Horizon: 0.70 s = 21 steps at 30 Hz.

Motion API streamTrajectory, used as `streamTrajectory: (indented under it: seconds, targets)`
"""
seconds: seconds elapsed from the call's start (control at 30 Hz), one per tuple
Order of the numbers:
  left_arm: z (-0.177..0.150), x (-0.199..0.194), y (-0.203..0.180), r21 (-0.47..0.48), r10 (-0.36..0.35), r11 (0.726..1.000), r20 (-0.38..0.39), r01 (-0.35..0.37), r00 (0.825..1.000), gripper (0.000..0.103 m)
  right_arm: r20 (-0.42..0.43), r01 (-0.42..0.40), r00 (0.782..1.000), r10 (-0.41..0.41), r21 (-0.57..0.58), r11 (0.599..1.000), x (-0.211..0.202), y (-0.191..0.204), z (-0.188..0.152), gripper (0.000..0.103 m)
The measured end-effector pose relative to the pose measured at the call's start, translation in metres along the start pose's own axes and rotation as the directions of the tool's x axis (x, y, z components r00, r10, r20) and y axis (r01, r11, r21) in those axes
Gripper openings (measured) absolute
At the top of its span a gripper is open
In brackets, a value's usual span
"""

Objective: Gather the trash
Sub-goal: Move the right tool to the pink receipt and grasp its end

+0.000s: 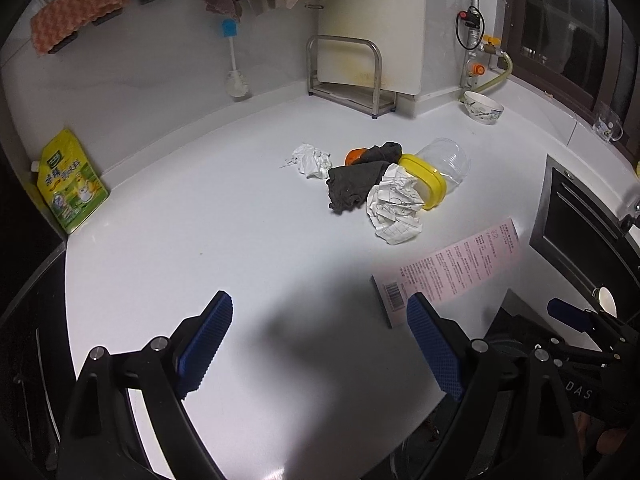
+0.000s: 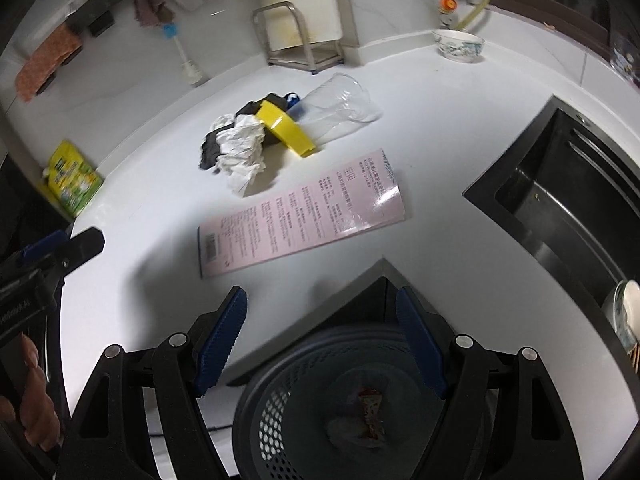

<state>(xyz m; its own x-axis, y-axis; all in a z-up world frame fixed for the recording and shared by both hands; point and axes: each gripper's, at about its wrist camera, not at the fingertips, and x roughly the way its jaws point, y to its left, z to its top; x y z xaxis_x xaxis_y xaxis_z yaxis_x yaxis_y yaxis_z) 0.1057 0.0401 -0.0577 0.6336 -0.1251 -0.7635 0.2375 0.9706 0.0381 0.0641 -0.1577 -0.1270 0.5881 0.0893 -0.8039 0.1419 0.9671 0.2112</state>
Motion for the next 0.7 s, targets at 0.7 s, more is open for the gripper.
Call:
streamTrajectory:
  seconds: [0.7]
  targets:
    - [0.034,0.048,0.021,0.115,-0.114,0.987,-0.002,0.113,0.994,0.087,-0.04,0.032,0.999,-0.025,0.187,0.982,0.057,0.019,0.015,0.074]
